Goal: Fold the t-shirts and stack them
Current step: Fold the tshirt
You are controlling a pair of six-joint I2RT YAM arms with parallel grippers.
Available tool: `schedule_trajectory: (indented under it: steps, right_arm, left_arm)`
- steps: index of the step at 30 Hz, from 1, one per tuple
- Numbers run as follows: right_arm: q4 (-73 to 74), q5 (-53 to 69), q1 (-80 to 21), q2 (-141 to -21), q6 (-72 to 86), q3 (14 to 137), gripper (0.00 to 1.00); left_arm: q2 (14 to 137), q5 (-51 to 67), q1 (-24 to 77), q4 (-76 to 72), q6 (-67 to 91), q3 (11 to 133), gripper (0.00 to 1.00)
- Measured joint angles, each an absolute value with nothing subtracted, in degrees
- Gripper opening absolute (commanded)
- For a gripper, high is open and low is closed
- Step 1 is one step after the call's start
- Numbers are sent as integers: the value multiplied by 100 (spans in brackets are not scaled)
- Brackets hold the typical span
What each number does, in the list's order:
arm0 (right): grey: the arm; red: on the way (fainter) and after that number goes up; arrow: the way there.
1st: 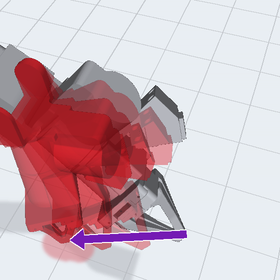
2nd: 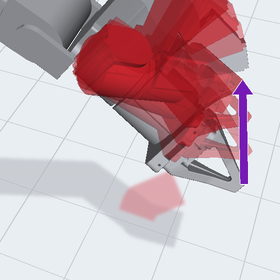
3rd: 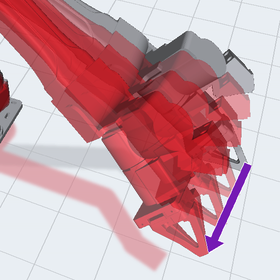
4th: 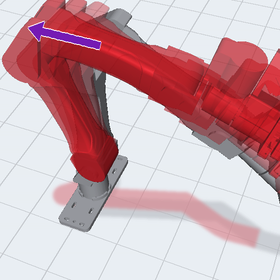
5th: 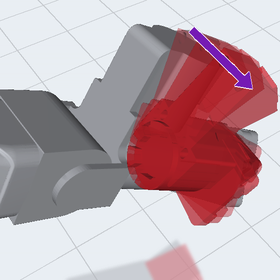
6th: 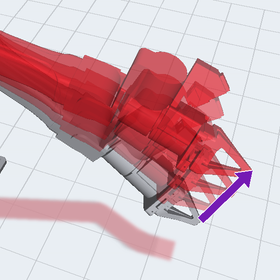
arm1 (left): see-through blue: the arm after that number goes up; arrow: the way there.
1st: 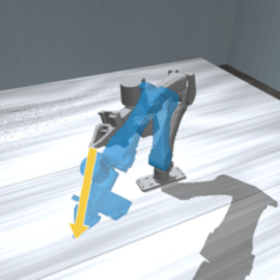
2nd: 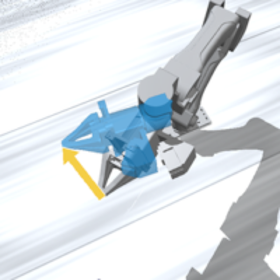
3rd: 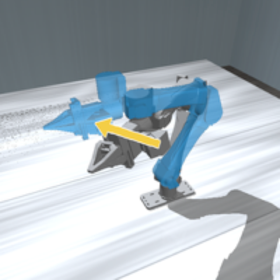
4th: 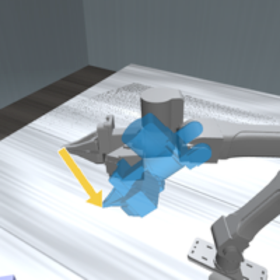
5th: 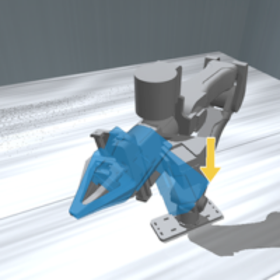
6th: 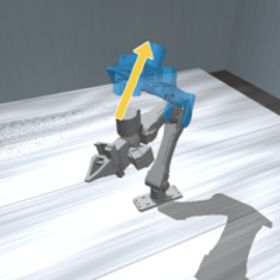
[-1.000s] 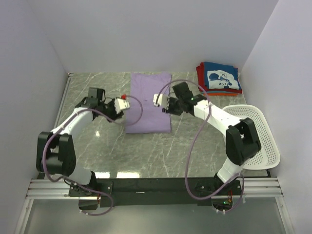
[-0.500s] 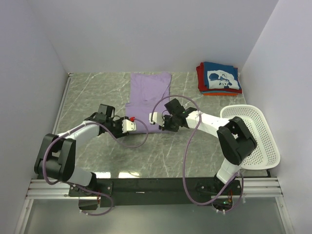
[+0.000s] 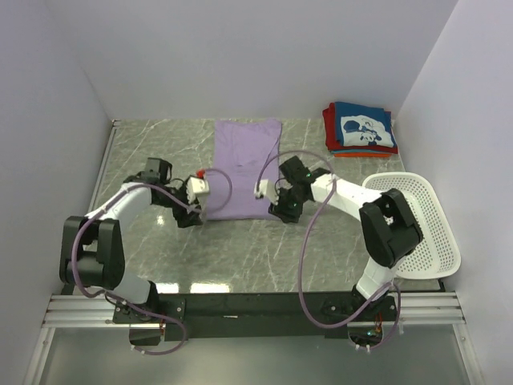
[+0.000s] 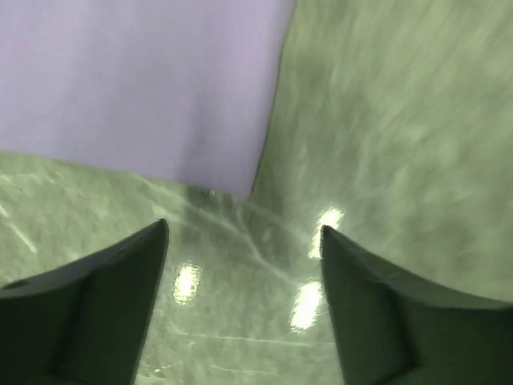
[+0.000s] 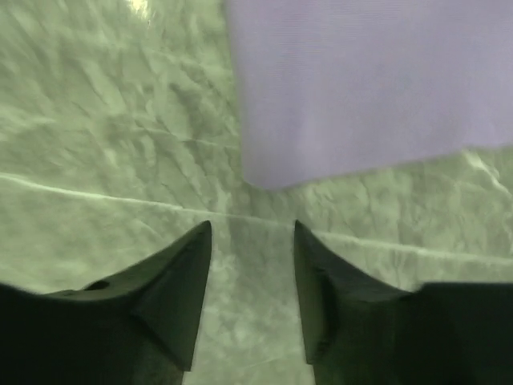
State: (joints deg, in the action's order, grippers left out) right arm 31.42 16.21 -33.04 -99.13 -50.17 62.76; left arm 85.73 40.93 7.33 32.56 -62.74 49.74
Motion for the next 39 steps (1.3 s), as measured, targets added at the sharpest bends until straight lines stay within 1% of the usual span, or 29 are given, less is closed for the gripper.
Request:
schedule_trajectory:
  steps: [1, 2, 3, 6, 9, 12, 16, 22, 26, 32, 39]
  right_arm:
    - [3400, 1855, -3164, -9909, -4801, 6471, 59]
    - [3544, 2025, -3083, -9909, -4576, 6641, 66]
    - [3634, 2248, -2991, -9907, -4276, 6851, 77]
    - [3640, 3035, -2867, -9896, -3236, 7408, 86]
    - [3284, 3846, -2873, -9883, -1920, 7570, 88]
    - [2613, 4469, -2886, -9887, -558, 7360, 89]
    - [1664, 5061, -2886, -10147, 1166, 6995, 90]
    - [268, 5454, -2886, -10881, 3131, 6403, 91]
    - [-552, 5610, -2886, -11185, 4088, 6254, 91]
    - [-1695, 5752, -2886, -11587, 5181, 6178, 91]
    - [-2209, 5640, -2888, -11701, 5695, 6062, 91]
  left_arm:
    - [8562, 4300, 620, 3487, -6045, 5164, 99]
    - [8545, 4619, 539, 3701, -5778, 5376, 100]
    - [8532, 4906, 515, 3813, -5522, 5502, 99]
    - [8490, 5752, 545, 3802, -4287, 5625, 99]
    - [8501, 6499, 580, 3155, -2536, 5384, 99]
    - [8501, 6829, 637, 1772, -506, 4849, 99]
    - [8700, 6829, 888, -21, 1857, 4274, 100]
    - [9382, 6705, 1253, -2244, 4174, 3931, 99]
    - [9974, 6632, 1280, -3404, 5249, 3852, 100]
    - [10615, 6547, 1308, -4589, 6117, 3771, 99]
    - [10980, 6366, 1282, -4805, 6233, 3767, 99]
